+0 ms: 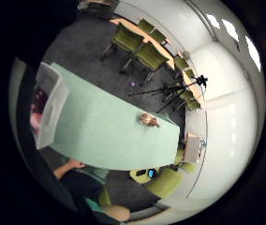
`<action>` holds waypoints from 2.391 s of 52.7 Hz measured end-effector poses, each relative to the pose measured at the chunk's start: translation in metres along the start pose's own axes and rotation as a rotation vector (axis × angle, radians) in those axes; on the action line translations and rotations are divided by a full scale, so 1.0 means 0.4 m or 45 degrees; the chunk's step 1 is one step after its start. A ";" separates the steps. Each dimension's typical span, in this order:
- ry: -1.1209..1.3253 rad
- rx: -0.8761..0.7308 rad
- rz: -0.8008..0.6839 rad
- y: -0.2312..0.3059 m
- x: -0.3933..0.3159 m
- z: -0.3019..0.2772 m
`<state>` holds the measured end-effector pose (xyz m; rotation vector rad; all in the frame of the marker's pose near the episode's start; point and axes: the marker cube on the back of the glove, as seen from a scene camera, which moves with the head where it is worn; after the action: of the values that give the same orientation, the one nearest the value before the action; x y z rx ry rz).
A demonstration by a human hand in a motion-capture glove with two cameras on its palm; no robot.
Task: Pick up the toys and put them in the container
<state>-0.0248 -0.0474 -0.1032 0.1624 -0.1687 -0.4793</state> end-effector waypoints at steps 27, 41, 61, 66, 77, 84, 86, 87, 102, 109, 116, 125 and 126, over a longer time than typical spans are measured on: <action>0.202 -0.042 0.703 0.265 0.806 0.375; 0.132 -0.309 0.867 0.336 0.952 0.649; 0.043 -0.409 0.941 0.394 1.034 0.810; 0.068 -0.377 0.926 0.403 1.036 0.819; 0.061 -0.250 0.924 0.405 1.027 0.803; 0.089 -0.238 0.915 0.407 1.004 0.774; 0.079 -0.223 0.914 0.408 0.997 0.762; 0.074 -0.220 0.913 0.408 0.994 0.757; 0.009 -0.611 0.920 0.470 0.932 0.731; -0.071 -0.664 0.910 0.472 0.877 0.673; -0.127 -0.652 0.863 0.439 0.801 0.587; -0.078 -0.521 0.756 0.331 0.667 0.403; -0.072 -0.506 0.744 0.318 0.651 0.384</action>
<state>0.2287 -0.0762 0.1028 -0.2873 -0.1642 0.0713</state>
